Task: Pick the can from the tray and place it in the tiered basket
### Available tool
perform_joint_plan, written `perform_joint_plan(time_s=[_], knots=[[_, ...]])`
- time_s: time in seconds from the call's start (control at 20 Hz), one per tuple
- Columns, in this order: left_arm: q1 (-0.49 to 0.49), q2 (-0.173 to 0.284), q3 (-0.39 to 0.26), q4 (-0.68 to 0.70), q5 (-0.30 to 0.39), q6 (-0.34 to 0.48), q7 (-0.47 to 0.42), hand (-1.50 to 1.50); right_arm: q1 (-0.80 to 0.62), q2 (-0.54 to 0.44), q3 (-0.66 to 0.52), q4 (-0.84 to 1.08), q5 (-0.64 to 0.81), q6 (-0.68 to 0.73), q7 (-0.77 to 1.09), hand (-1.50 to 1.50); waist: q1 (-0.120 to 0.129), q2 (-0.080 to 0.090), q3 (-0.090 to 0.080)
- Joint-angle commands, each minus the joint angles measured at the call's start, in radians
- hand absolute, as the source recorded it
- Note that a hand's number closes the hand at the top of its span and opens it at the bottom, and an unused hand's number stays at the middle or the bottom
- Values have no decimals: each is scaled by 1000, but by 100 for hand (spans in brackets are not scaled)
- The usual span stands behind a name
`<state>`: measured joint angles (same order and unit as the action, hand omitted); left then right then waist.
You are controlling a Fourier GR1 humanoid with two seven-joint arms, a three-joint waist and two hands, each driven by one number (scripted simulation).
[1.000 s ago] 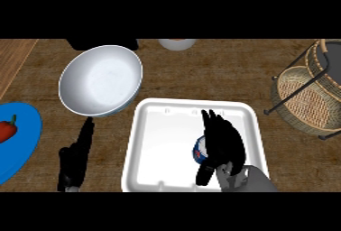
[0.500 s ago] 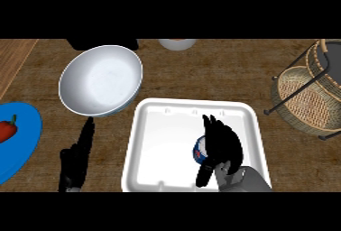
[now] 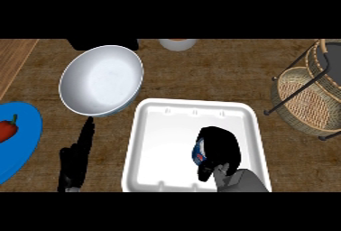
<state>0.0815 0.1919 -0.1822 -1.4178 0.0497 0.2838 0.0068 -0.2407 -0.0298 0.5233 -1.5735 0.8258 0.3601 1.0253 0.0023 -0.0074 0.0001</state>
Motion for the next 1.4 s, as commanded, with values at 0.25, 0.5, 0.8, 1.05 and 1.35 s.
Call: perform_joint_plan(time_s=[0.25,0.5,0.8,1.05,1.35], knots=[[-14,-27,16,13,-25,-7,26,0,-33,-50,9,29,157,8,-67,150,-2,7,0],[42,12,72,3,12,3,20,0,240,-499,-242,-103,3,-91,-431,150,-79,-1,4],[76,-13,48,3,0,10,-9,0,360,-698,-616,-76,-253,-172,-771,150,-84,-1,3],[72,-9,56,-19,-6,26,20,0,405,-697,-915,-155,-545,-127,-834,150,-98,-10,0],[63,-14,33,-45,-20,18,26,0,413,-829,-1257,-171,-756,-34,-943,150,-60,-5,-1]])
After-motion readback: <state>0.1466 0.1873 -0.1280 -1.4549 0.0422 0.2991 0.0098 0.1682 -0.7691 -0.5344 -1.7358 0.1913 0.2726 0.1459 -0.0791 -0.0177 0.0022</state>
